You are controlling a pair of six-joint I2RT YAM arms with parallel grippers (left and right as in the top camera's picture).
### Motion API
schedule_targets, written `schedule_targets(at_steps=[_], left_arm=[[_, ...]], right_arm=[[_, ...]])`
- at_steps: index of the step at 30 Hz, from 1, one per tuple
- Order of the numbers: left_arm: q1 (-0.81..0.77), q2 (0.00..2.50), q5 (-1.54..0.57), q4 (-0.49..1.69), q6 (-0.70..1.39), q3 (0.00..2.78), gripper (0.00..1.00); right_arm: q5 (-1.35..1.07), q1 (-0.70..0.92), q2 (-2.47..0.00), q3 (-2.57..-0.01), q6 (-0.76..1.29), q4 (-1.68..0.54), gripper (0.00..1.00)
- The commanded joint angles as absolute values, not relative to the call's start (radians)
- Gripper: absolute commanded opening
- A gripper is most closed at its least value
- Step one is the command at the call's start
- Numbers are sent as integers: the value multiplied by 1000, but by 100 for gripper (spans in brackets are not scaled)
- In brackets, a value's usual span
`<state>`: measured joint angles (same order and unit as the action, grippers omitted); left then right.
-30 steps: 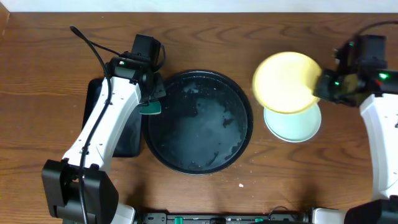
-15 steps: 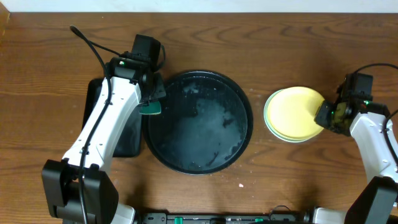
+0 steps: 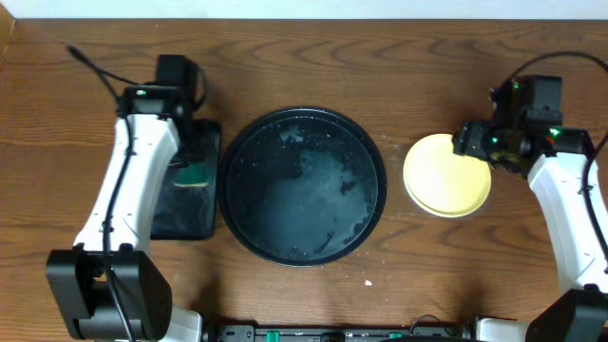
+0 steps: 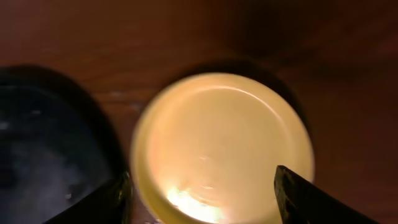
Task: Clean dirty plates on tray and stack at the side
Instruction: 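Lower the sponge into the black dish with the left gripper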
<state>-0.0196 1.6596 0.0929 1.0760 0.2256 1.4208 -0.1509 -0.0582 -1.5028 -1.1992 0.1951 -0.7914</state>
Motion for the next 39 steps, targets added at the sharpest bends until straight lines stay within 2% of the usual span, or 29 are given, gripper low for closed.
schedule_targets(at_steps=[1,9,11,12,15,23,26,27,28,33,39], left_arm=[[56,1672,113,1032,162,1386,7],[121,1767,113,908,151,1253,8],[120,1782,113,911,155,1253,17],[120,1785,113,912,163,1253,27],[120,1782,112,914,204,1253,37],[120,1642,15,1085,199,1410,50],[121,1533,12,1074,199,1427,50],[121,1506,11,1069,199,1427,66],[121,1486,11,1069,199,1427,73],[121,1391,11,1069,199,1427,75],[121,1391,11,1069,199,1427,75]], right_arm=[[-168,15,-1492,-1221,185,-788,72],[-106,103,-1493,-1221,183,-789,79],[-106,103,-1493,-1221,183,-789,79],[-106,103,-1493,-1221,183,-789,79],[-106,103,-1493,-1221,182,-796,79],[-176,103,-1492,-1239,122,-804,79],[-197,103,-1490,-1295,51,-826,79],[-196,103,-1487,-1326,42,-847,81],[-196,103,-1483,-1351,43,-864,83],[-196,103,-1413,-1557,43,-978,99],[-196,103,-1220,-1597,43,-1019,99]])
